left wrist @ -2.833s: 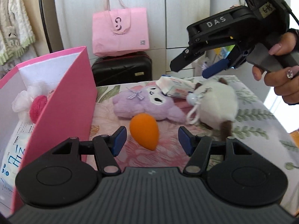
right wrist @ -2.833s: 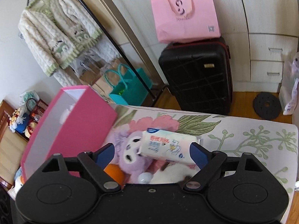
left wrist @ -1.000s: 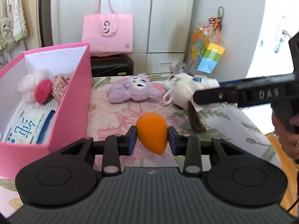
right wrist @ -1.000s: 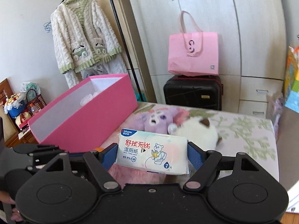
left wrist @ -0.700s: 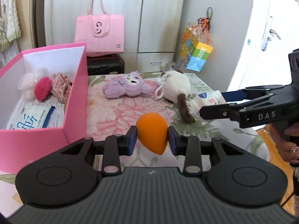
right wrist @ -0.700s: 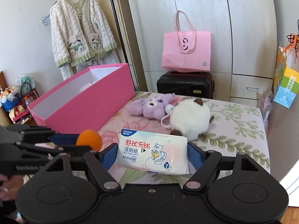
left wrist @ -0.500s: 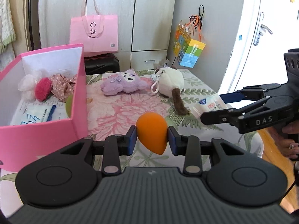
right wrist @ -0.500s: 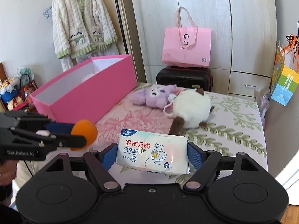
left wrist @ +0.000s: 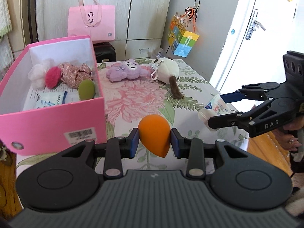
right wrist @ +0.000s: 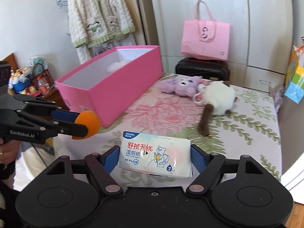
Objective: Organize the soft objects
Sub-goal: 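Carry the orange sponge and white wipes pack over the shoebox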
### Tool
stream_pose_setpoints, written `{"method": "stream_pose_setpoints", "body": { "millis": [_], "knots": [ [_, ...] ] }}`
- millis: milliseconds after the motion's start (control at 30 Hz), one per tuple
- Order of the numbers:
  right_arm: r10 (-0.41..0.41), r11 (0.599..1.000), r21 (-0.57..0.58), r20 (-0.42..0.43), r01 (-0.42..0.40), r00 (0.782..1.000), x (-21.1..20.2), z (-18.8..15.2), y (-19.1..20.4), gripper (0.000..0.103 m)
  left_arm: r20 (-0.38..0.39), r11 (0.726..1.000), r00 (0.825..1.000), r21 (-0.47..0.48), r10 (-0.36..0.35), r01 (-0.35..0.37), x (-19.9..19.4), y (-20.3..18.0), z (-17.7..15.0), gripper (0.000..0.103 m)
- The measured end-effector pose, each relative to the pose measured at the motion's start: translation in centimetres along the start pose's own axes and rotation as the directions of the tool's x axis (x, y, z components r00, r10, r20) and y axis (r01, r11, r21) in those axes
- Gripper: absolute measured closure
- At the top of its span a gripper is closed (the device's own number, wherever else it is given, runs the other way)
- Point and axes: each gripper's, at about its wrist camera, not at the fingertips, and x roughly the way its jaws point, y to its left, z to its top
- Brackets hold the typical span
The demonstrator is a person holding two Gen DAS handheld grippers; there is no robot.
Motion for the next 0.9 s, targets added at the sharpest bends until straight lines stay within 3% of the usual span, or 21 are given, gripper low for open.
{"method": "stream_pose_setpoints", "body": {
  "millis": [267,467,767,900],
  "knots": [
    [0.094,0.993,-0.075,-0.014,-0.095,0.995,-1.2,2.2,3.3,0.021,-0.028,1.0,0.999,0.01,0.018,-0.017,-4.4,1.3,0.9,0.068],
    [0.145,0.973,-0.185,0.014,-0.14,0.989,-1.2,4.8,6.4,0.021,0.037,0.998,0.998,0.013,0.058,-0.059,-6.8,2.6,2.5,0.068],
    [0.234,0.923,-0.339,0.125,-0.18,0.964,1.3,10.3,9.5,0.02,0.141,0.985,0.975,-0.052,0.17,-0.164,-7.2,6.8,6.2,0.068],
    [0.271,0.903,-0.375,0.112,-0.212,0.956,4.2,13.3,9.8,0.02,0.155,0.972,0.961,-0.093,0.227,-0.214,-6.1,9.5,7.8,0.068]
  ]
}}
